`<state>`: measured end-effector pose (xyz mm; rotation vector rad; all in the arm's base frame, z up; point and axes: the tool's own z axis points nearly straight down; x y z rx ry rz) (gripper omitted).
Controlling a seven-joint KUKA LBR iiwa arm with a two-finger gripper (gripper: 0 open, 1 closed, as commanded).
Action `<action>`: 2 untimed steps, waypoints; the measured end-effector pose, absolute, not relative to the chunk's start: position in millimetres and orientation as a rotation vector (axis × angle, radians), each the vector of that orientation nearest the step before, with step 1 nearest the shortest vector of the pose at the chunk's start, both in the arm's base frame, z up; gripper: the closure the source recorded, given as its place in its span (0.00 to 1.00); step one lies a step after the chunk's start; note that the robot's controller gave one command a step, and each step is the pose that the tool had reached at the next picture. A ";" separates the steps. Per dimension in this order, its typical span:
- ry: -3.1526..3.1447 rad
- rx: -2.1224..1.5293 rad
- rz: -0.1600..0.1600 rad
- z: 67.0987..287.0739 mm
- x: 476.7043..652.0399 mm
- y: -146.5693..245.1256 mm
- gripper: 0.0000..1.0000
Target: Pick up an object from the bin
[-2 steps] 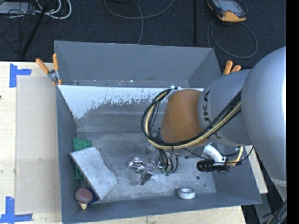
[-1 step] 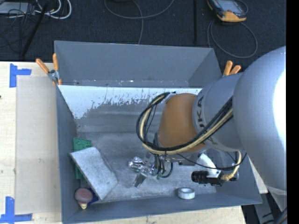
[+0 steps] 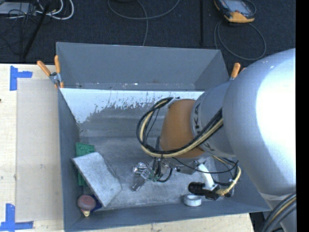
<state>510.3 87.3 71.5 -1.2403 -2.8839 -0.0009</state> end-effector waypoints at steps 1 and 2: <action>-2.884 -1.239 -0.001 72.2 510.4 87.3 0.00; -2.886 -1.241 -0.005 74.2 511.9 87.8 1.00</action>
Offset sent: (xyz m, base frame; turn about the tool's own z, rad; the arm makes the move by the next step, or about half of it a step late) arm 0.0000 0.0000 0.0000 0.0000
